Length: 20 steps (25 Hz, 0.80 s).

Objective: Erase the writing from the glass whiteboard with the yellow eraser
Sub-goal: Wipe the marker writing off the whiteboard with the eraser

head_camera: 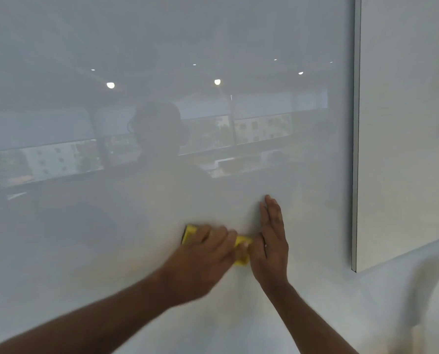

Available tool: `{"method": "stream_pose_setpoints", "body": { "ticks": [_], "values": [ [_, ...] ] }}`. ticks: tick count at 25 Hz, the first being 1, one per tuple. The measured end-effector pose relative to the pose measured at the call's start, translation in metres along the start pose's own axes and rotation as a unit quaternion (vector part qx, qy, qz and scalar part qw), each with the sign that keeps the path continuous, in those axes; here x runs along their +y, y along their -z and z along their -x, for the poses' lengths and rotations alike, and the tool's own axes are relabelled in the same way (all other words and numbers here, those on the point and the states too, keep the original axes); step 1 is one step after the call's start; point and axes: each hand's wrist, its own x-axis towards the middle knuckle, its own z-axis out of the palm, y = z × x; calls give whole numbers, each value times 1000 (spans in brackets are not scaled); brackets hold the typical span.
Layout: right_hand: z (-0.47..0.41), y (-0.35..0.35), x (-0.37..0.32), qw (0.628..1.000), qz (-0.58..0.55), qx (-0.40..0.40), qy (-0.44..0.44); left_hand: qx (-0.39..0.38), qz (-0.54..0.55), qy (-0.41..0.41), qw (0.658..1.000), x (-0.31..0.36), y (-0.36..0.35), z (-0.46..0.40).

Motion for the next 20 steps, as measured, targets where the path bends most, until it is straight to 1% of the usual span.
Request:
{"method": "stream_pose_setpoints", "body": {
  "ticks": [1,2,3,4,5,6,8,9,10,11,12,13,15,16,17,18,20],
  "values": [
    [0,3,1,1000,-3,-1,3,-15,0,-13,1000,6,-3,6],
    [-1,5,3,1000,-8,2,5,-4,0,-7,1000,-5,-4,1],
    [-1,6,4,1000,-12,4,9,19,-13,23,999,-26,-1,-12],
    [-1,7,4,1000,-10,5,11,42,-28,75,996,-53,7,-33],
    [-1,6,3,1000,-7,6,8,74,-43,148,985,-88,17,-55],
    [-1,5,3,1000,-4,5,1,101,-64,229,966,-130,29,-70],
    [-1,4,2,1000,-4,6,-6,116,-99,375,914,-210,54,-81],
    [-1,4,2,1000,-5,7,-6,132,-96,427,890,-236,63,-78],
    [-1,3,1,1000,-6,8,-4,145,-87,452,876,-246,67,-74],
    [-1,3,0,1000,-8,9,-3,146,-83,451,877,-240,65,-72],
    [-1,3,-2,1000,-12,11,-9,145,-83,423,891,-220,59,-69],
    [-1,4,-5,999,-19,13,-24,140,-69,369,916,-187,49,-65],
    [-4,9,-14,999,-16,12,-29,124,-18,202,971,-106,25,-49],
    [-5,13,-19,1000,-5,-1,-2,105,4,126,986,-71,15,-37],
    [-8,16,-24,998,8,-35,50,78,15,72,994,-48,7,-26],
    [-10,18,-28,990,27,-81,113,61,21,44,997,-40,1,-16],
    [-18,13,-38,960,80,-157,217,77,29,52,995,-45,-5,-11]
  ]
}}
